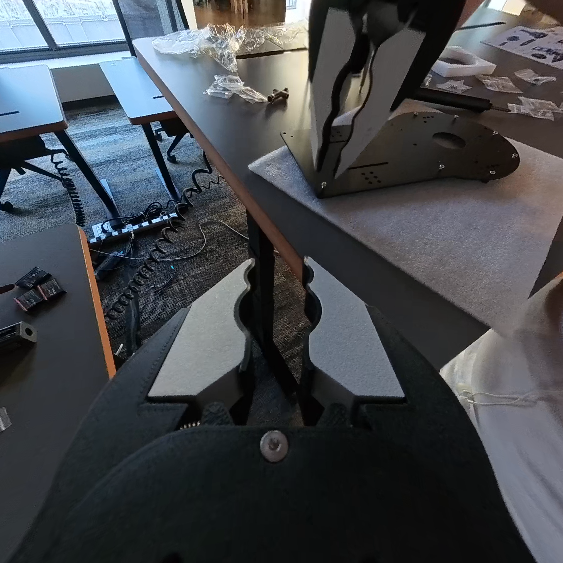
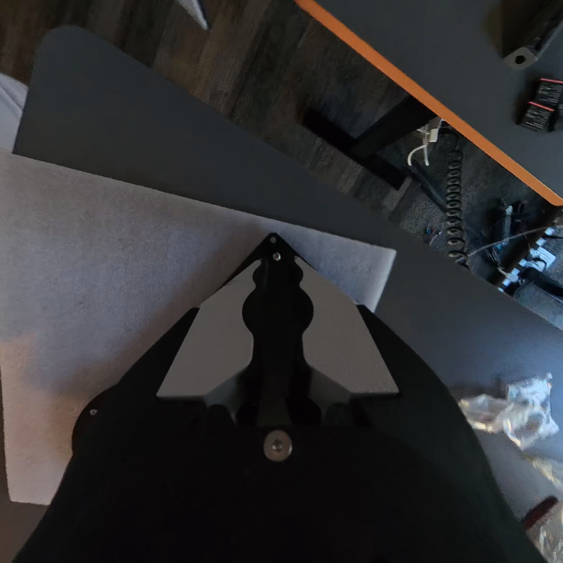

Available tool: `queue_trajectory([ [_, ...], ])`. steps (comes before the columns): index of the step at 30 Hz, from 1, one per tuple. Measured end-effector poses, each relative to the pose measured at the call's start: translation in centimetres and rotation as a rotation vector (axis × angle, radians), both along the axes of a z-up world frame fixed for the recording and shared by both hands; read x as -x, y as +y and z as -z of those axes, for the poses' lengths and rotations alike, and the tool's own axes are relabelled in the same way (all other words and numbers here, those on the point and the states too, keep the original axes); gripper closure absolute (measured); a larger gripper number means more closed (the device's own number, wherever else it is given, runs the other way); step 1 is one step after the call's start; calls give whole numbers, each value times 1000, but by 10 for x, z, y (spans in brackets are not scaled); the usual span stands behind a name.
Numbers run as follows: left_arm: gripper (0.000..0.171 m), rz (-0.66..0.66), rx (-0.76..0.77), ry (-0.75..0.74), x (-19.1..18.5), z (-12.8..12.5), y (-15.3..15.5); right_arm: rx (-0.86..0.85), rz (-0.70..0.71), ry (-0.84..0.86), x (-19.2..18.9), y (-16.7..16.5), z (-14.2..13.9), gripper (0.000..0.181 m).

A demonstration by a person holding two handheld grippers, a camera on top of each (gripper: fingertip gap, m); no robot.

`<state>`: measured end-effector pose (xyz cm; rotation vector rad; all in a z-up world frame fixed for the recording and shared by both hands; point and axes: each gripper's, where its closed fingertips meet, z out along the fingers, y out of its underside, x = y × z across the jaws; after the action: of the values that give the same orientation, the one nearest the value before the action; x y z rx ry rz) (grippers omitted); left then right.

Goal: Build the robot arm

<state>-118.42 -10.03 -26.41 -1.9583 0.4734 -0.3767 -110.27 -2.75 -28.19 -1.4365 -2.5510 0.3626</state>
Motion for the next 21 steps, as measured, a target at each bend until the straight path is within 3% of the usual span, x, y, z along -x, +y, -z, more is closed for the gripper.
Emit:
queue_trajectory([
  [4, 144, -7, 2, 20, 6, -5, -6, -72, 211, 145, -40, 17, -49, 168],
  [7, 145, -26, -4, 18, 14, -10, -15, -245, 494, 311, -129, 45, -89, 173],
  [9, 144, -31, 3, -16, 18, -13, -19, -332, 780, 284, -215, 74, -86, 169],
  [12, 144, -13, 1, -64, 17, -21, -18, -263, 1125, 190, -308, 99, -41, 154],
  [15, 144, 35, 4, -63, 9, -34, -11, -145, 1215, 221, -325, 101, -8, 152],
  [18, 143, 67, -4, -5, -5, -49, -6, -20, 1238, 303, -313, 108, 1, 149],
  [21, 143, 89, -15, 29, -31, -64, -4, -5, 1199, 196, -305, 116, 11, 146],
])
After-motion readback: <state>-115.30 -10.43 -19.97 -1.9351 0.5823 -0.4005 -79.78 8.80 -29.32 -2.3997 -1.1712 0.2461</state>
